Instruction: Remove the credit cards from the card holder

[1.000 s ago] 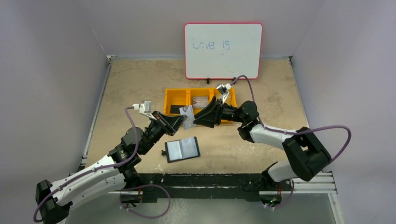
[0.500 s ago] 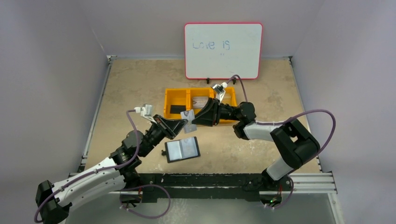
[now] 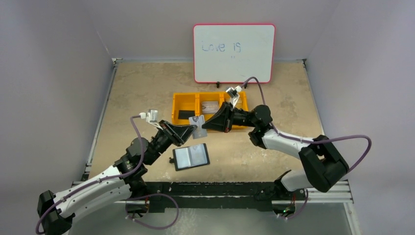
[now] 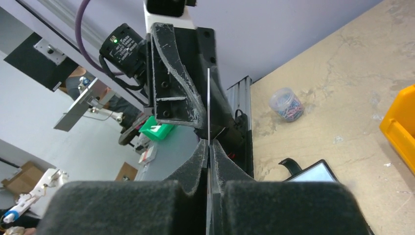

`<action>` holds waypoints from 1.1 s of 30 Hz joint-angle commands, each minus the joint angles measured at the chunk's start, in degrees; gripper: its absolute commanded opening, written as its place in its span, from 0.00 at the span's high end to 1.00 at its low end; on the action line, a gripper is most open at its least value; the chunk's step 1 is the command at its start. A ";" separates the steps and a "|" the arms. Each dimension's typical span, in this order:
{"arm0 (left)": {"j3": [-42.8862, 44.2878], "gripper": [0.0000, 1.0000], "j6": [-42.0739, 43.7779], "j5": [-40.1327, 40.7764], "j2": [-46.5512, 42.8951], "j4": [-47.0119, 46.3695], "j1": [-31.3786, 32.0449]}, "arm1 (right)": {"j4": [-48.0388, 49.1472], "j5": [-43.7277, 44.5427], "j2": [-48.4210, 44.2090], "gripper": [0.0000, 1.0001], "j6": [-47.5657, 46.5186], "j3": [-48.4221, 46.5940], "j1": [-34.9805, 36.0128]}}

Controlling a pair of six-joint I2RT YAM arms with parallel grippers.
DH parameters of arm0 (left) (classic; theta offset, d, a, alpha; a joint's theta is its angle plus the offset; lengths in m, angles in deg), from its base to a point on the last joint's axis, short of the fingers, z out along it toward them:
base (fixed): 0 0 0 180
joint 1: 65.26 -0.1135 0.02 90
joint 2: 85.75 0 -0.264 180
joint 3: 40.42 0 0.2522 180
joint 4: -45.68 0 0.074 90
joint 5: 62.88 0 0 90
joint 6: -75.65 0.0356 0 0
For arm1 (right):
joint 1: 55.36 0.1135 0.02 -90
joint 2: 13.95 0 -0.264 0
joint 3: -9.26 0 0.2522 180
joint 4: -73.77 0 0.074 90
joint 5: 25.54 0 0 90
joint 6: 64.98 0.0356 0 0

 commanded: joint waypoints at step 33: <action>4.33 0.24 -2.62 18.62 -3.68 31.46 -0.15 | -55.43 76.20 2.06 1.00 -81.33 -18.17 12.39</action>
